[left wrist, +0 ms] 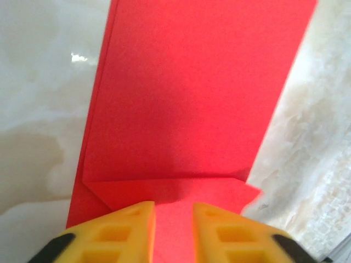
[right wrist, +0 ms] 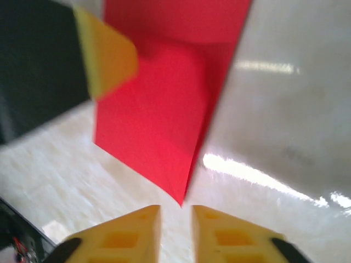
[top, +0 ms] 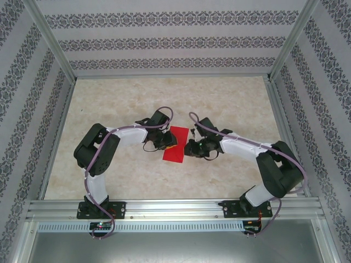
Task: Fold a paper plane with a square sheet of paper (pick it up from the middle)
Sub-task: Fold the triangle a second time at the center of the table, then turn over the paper at the center of the table.
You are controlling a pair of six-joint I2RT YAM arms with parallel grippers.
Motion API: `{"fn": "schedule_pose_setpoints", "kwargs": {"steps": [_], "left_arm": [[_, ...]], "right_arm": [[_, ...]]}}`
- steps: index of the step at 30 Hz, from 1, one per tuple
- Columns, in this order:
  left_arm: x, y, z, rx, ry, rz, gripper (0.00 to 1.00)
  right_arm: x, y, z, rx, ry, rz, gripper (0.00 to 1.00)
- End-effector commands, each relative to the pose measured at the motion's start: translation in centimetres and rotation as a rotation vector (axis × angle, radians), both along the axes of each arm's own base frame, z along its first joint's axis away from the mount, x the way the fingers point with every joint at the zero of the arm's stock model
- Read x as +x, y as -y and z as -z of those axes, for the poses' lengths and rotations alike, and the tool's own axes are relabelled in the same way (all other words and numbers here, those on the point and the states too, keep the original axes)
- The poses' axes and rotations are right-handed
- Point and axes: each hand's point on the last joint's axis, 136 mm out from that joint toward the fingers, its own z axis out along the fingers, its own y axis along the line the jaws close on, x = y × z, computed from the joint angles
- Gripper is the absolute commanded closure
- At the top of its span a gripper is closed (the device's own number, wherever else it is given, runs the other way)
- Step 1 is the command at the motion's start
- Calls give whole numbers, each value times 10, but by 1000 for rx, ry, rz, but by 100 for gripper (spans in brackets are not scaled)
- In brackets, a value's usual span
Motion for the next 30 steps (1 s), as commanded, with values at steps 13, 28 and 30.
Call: {"fn": "schedule_pose_setpoints", "kwargs": {"steps": [13,28,30], "left_arm": [[7,-33,-48,-76,111,-109,45],[3,-15,-14,-187,32,-72,47],[3,-14,-12,-190,31,-68,49]], "right_arm": [[77,-3,-12,102,104,20,58],[68,-27,20,168,4,-92,75],[67,-27,22,165,0,-95,81]]}}
